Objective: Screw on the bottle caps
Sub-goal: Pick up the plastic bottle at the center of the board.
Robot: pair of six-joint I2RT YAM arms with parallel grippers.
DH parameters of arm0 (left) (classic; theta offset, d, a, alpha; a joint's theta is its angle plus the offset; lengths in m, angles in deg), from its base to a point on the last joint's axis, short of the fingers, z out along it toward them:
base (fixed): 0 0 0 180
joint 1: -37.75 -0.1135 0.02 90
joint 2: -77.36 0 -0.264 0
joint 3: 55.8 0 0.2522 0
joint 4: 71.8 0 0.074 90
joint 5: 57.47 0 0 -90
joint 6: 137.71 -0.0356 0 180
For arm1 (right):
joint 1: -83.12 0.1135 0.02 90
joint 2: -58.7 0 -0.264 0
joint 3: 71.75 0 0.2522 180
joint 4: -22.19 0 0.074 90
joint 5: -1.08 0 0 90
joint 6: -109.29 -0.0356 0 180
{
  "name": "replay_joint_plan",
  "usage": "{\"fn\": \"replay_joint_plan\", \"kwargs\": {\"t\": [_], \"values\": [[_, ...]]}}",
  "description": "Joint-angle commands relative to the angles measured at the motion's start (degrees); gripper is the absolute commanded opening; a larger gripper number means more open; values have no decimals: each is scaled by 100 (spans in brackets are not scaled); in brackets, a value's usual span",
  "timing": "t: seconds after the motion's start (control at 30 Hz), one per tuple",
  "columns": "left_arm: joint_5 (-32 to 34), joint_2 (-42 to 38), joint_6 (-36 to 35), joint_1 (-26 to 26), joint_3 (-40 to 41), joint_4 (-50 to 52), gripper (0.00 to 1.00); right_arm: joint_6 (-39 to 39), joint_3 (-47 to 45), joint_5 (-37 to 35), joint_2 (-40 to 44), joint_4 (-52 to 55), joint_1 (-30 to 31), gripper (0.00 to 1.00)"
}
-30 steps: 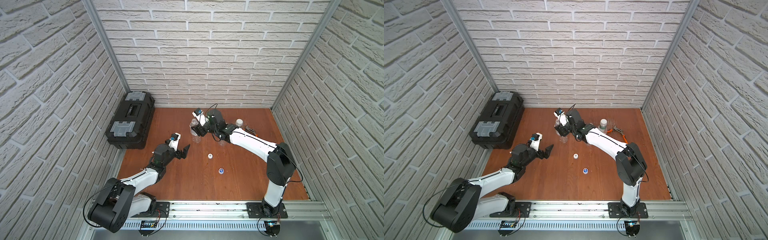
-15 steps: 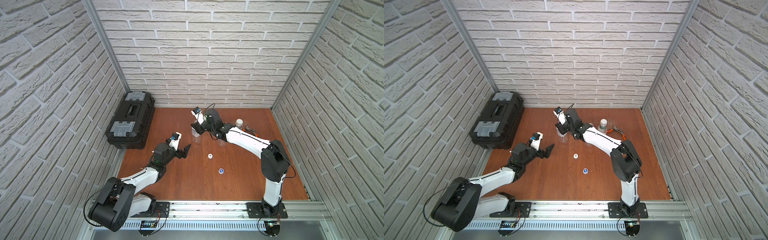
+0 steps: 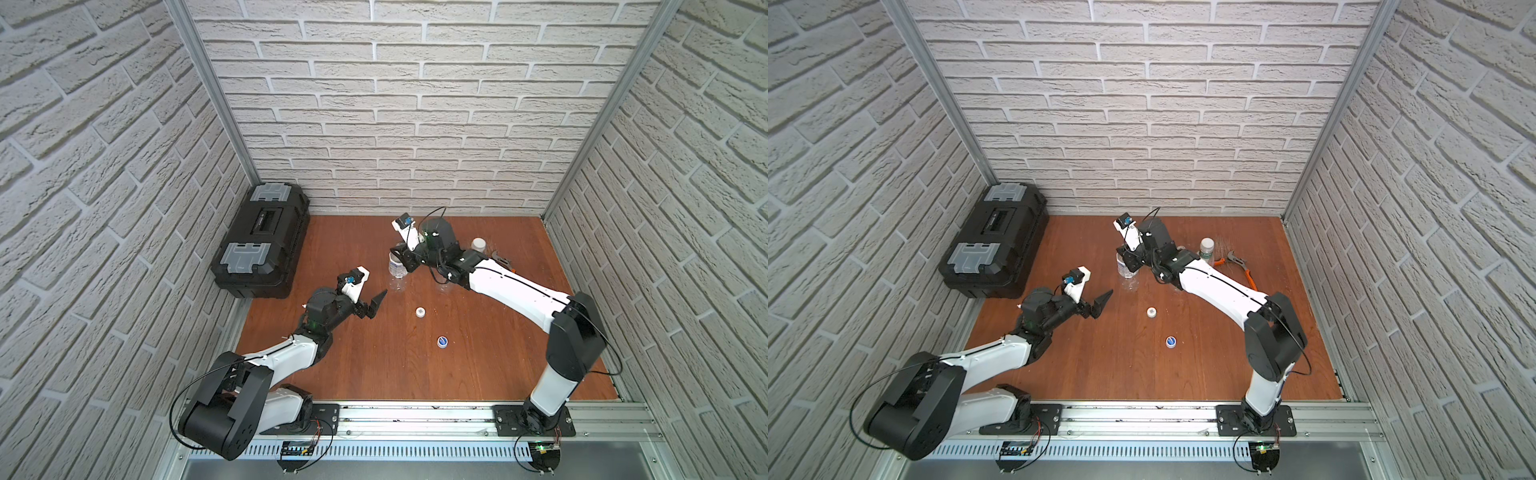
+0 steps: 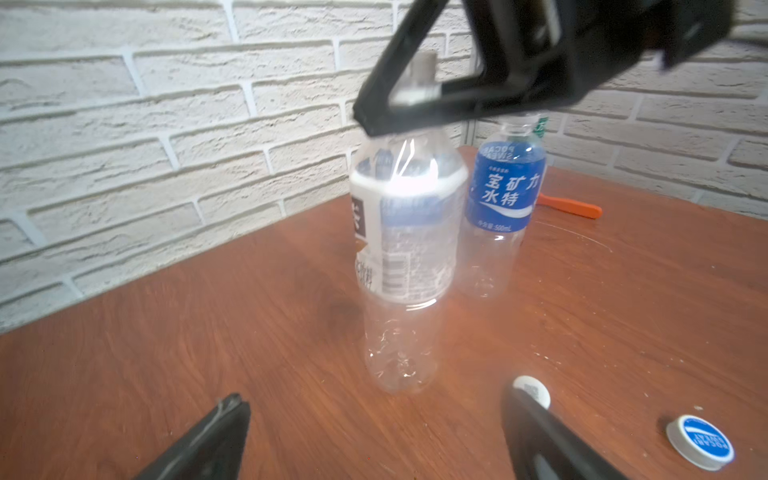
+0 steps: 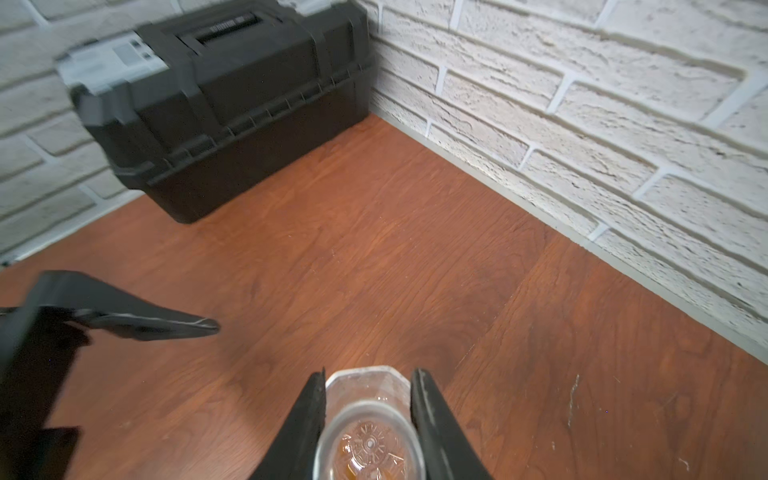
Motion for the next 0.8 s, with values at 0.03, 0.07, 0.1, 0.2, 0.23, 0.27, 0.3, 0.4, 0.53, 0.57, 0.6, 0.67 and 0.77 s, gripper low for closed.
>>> {"fn": "replay_joint_plan", "kwargs": {"t": [0.03,0.07,0.1,0.2,0.23,0.27,0.3,0.4,0.53,0.57,0.6,0.67,0.77], "values": [[-631,-158,-227,137,20,-906,98,-560,-412,462,1045,-185,18,14],[-733,-230,-195,189,-54,-873,97,-707,-521,565,1207,-207,17,14],[-788,-306,-185,253,-119,-811,97,-820,-599,659,1334,-228,18,14],[-859,-577,-186,476,-318,-537,97,-1101,-824,922,1711,-293,18,14],[-901,-689,-172,543,-395,-394,97,-1158,-893,983,1825,-316,17,14],[-938,-766,-162,596,-482,-231,97,-1205,-973,1032,1925,-358,18,14],[-953,-809,-152,646,-574,-85,97,-1248,-1040,1078,2003,-400,23,14],[-829,-778,-72,792,-798,197,97,-1360,-1173,1324,2159,-498,23,14],[-795,-596,217,872,-891,-62,96,-1403,-1219,1470,2267,-532,53,14],[-826,-554,236,898,-959,9,96,-1387,-1215,1484,2287,-516,49,14],[-865,-518,211,930,-1044,136,95,-1370,-1218,1495,2309,-513,63,14],[-926,-448,116,1013,-1220,473,92,-1326,-1237,1510,2353,-503,70,14],[-904,-382,30,1094,-1281,609,92,-1290,-1272,1538,2415,-516,71,14]]}}
